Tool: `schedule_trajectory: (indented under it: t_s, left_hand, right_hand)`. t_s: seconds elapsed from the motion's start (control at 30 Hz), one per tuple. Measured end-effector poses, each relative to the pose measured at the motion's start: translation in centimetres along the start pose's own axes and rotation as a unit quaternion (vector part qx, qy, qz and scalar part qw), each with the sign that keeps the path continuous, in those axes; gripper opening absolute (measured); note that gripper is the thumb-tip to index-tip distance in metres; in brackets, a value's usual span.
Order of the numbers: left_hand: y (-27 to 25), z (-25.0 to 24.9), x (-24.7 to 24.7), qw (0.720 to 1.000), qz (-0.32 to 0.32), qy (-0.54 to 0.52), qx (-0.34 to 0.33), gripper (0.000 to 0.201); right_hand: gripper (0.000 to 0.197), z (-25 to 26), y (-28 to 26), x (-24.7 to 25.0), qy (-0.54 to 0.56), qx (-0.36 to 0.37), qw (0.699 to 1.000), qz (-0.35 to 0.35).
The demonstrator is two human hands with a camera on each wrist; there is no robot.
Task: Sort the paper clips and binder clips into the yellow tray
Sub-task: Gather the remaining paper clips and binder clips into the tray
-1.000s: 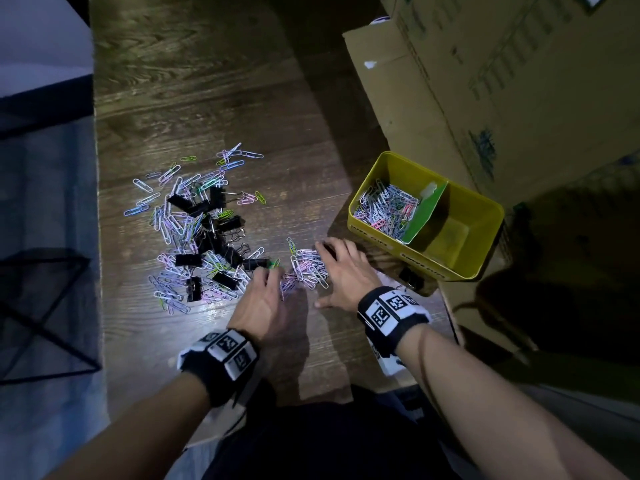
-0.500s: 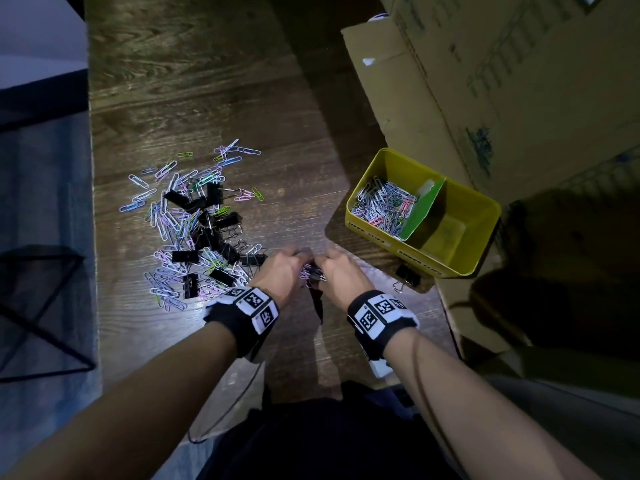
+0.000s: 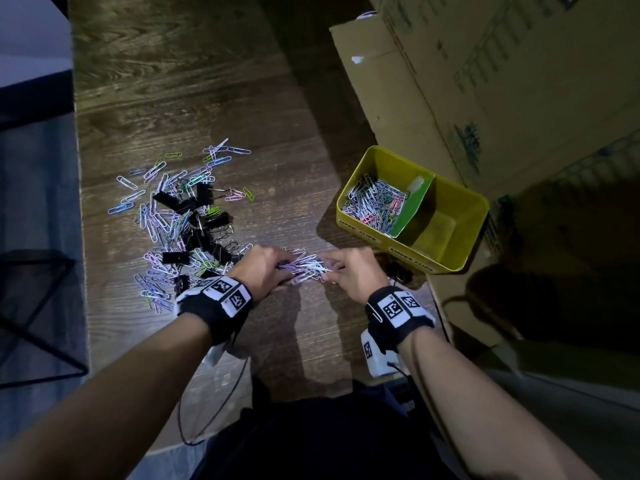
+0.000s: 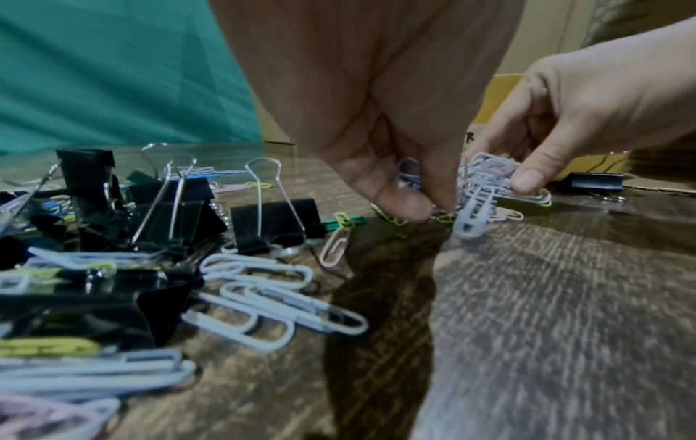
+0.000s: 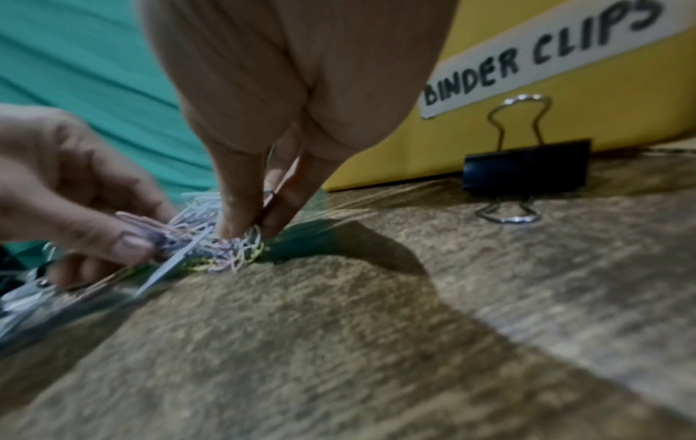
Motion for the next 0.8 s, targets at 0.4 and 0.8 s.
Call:
schedule_trajectory:
  t_s: [0.4,0.8]
  left_hand:
    - [-0.8,1.3,3.1,0.967,-0.027,-0.228,0.111,0.017]
    - [3.9,-6.6,9.4,0.91,-0.064,-0.41,0.017,0.014]
  right_hand:
    - [0.036,0.3,-1.2,2.5,0.263,-0.006,0.963,-0.055]
    - [0.034,5.9,-5.1,10.8,0.4,0.097,0.889,-0.198]
Point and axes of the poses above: each hand's wrist, its own y-axis towards the middle knuckle, its own x-axis out of the back of the hand, z = x × y, the point moved 4 cm from there along y, towards the middle knuckle, and after that the axes turned 5 degrees about -x, right-handed, at the moved point
